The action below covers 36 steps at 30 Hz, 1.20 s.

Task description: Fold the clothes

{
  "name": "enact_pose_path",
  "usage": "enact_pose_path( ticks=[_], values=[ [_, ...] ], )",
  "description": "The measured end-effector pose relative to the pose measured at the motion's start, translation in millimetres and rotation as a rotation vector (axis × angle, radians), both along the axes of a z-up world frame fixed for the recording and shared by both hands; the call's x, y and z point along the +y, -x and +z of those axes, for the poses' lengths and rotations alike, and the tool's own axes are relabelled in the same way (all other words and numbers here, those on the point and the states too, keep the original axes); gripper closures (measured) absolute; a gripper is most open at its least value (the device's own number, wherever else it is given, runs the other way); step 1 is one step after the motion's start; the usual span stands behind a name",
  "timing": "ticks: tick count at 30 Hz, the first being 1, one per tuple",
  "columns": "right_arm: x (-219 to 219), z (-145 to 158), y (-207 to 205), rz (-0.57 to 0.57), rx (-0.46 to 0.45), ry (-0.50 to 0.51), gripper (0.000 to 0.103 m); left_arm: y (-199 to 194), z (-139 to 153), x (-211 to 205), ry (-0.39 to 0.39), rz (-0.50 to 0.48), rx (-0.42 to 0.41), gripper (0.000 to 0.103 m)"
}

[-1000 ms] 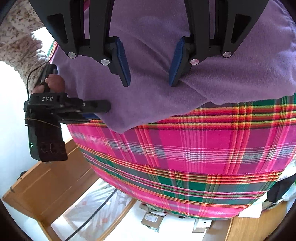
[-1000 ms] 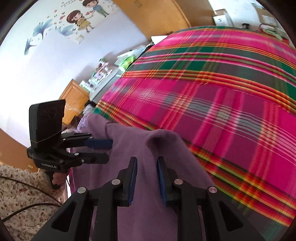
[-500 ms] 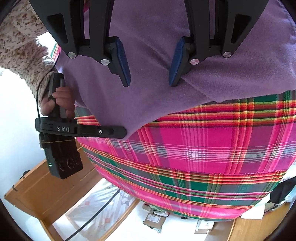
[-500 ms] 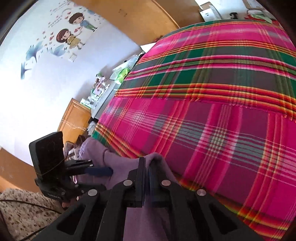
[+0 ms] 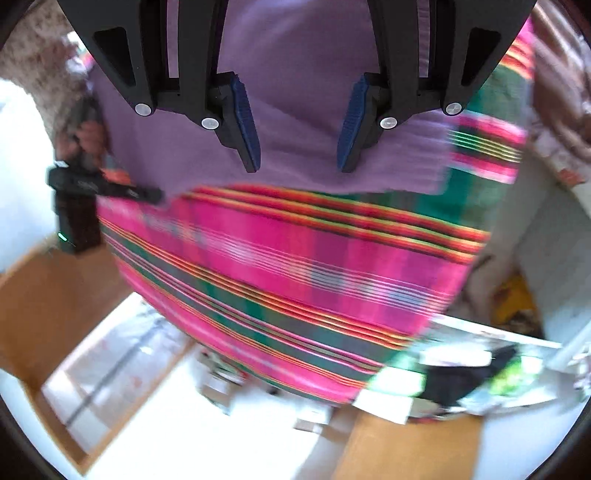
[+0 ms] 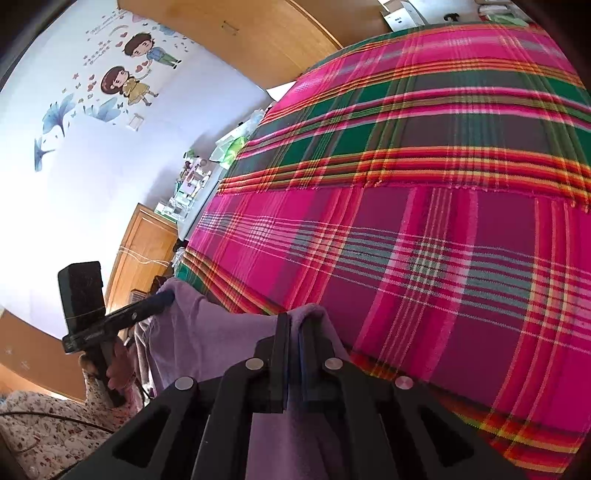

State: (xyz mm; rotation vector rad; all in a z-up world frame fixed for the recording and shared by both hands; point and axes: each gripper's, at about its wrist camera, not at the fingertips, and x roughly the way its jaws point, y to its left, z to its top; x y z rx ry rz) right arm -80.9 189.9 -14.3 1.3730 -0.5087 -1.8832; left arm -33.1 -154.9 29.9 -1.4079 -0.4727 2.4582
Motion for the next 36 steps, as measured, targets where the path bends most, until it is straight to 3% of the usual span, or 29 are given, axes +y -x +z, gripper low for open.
enact_pose_path(
  ticks=[5, 8, 15, 20, 23, 29, 36],
  values=[
    [3, 1, 1, -0.033, -0.004, 0.008, 0.1, 4, -13, 2, 0.018, 0.026, -0.023, 0.058],
    [8, 5, 4, -0.056, 0.003, 0.023, 0.1, 0, -15, 4, 0.051, 0.012, 0.008, 0.059],
    [8, 0, 7, -0.053, -0.006, -0.012, 0.1, 5, -16, 0, 0.01, 0.03, -0.014, 0.059],
    [23, 13, -3, -0.07, 0.045, -0.052, 0.089, 6, -10, 11, 0.063, 0.038, -0.026, 0.058],
    [42, 24, -13, -0.099, 0.101, -0.079, 0.089, 8, -3, 19, 0.058, 0.021, -0.006, 0.058],
    [67, 41, -44, -0.074, 0.225, -0.192, 0.089, 24, 7, 70, 0.051, -0.127, 0.023, 0.058],
    [64, 38, -69, 0.073, 0.29, -0.282, 0.089, 46, 0, 148, 0.061, -0.344, 0.005, 0.058]
  ],
)
